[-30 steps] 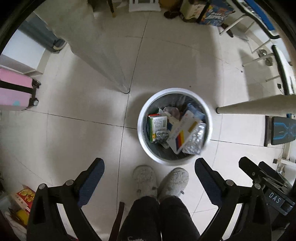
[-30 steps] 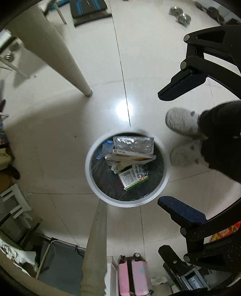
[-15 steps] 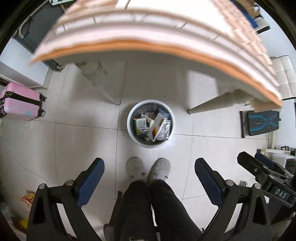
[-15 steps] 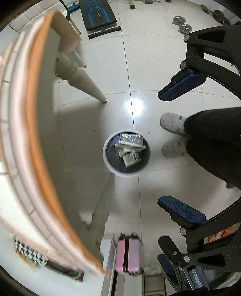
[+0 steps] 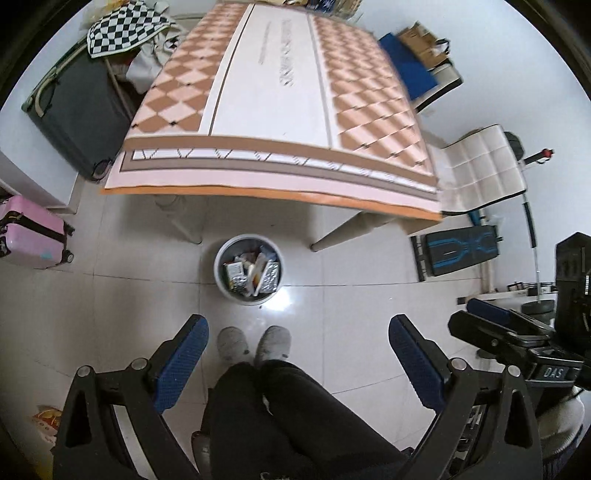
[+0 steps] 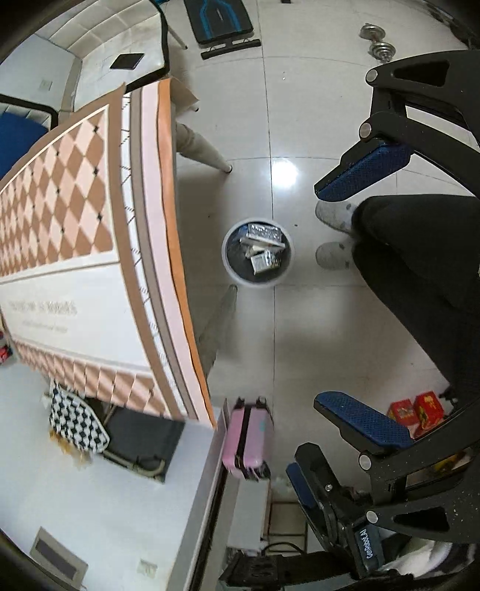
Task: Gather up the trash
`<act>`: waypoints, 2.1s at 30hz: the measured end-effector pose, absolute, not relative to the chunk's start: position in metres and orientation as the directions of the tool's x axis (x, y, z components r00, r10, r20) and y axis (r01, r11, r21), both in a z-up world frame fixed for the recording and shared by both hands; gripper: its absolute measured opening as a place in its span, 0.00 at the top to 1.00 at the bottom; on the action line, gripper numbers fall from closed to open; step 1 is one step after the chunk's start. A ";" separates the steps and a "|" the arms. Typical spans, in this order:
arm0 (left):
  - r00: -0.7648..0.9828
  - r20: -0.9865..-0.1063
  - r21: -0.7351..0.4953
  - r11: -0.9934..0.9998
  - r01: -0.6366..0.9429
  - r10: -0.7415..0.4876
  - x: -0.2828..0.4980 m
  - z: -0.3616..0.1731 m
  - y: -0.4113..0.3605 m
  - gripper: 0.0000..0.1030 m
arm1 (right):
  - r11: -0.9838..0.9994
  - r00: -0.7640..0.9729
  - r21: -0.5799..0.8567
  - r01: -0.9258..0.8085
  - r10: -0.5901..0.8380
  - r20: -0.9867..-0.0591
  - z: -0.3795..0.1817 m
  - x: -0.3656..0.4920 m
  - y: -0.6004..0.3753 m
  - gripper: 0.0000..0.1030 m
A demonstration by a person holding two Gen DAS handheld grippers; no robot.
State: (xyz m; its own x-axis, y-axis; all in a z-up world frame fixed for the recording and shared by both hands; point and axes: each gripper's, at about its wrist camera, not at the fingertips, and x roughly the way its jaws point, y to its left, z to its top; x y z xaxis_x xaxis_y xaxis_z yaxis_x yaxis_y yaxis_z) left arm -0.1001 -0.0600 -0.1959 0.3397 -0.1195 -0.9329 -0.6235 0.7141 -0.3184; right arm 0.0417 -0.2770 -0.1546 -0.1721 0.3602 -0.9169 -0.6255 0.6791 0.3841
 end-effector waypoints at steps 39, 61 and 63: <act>0.472 -0.871 -0.400 0.757 -0.517 -0.138 -0.130 -0.103 -0.078 0.00 | 0.608 -0.228 0.482 -0.631 0.448 -0.864 -0.058 0.012 -0.299 0.00; 0.468 -0.867 -0.412 0.771 -0.486 -0.169 -0.124 -0.100 -0.075 0.00 | 0.610 -0.232 0.465 -0.641 0.424 -0.876 -0.051 0.013 -0.300 0.00; 0.469 -0.867 -0.414 0.769 -0.487 -0.169 -0.124 -0.100 -0.075 0.00 | 0.609 -0.233 0.466 -0.642 0.424 -0.875 -0.051 0.012 -0.300 0.00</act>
